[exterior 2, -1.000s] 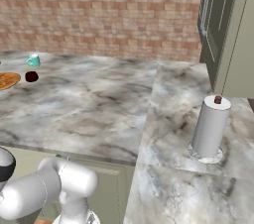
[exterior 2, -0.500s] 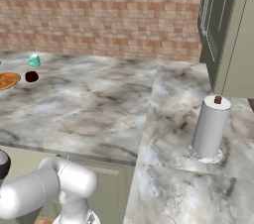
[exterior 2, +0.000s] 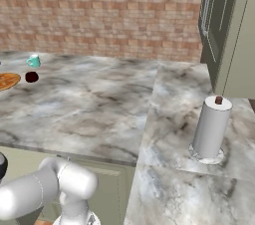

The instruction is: Take the pizza cutter from the drawer on the left and place it on the dining counter for cutting.

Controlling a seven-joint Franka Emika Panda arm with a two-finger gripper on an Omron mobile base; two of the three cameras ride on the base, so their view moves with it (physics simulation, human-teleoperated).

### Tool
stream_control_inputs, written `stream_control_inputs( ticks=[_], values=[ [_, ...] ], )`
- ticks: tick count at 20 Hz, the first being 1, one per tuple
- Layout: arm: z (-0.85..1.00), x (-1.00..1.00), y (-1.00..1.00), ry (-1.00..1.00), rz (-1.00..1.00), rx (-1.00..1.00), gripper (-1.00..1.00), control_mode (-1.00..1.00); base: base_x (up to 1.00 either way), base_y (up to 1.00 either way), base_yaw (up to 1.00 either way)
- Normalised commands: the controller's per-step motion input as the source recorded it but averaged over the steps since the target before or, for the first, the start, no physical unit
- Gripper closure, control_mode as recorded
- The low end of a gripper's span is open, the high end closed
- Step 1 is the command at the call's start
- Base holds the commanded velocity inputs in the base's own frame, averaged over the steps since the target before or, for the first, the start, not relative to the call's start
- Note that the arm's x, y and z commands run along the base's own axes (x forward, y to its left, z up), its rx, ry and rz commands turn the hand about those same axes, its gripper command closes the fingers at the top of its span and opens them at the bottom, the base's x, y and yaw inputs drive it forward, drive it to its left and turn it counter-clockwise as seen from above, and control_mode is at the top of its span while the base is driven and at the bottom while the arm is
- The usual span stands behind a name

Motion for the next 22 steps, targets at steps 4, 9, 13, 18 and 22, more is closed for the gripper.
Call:
stream_control_inputs(
  ticks=[4, 9, 13, 18, 22],
  values=[
    [-0.02, 0.00, 0.00, 0.00, 0.00, 0.00, -1.00, -1.00, 0.00, 0.00, 0.00],
    [-0.05, 0.01, 0.00, 0.00, 0.00, 0.00, -1.00, -1.00, 0.00, 0.00, 0.00],
    [-0.07, 0.00, 0.00, 0.00, 0.00, 0.00, -1.00, -1.00, 0.00, 0.00, 0.00],
    [-0.10, 0.00, 0.00, 0.00, 0.00, 0.00, -1.00, -1.00, 0.00, 0.00, 0.00],
    [-0.11, 0.00, 0.01, 0.00, 0.00, 0.00, -1.00, -1.00, 0.00, 0.00, 0.00]
  ],
)
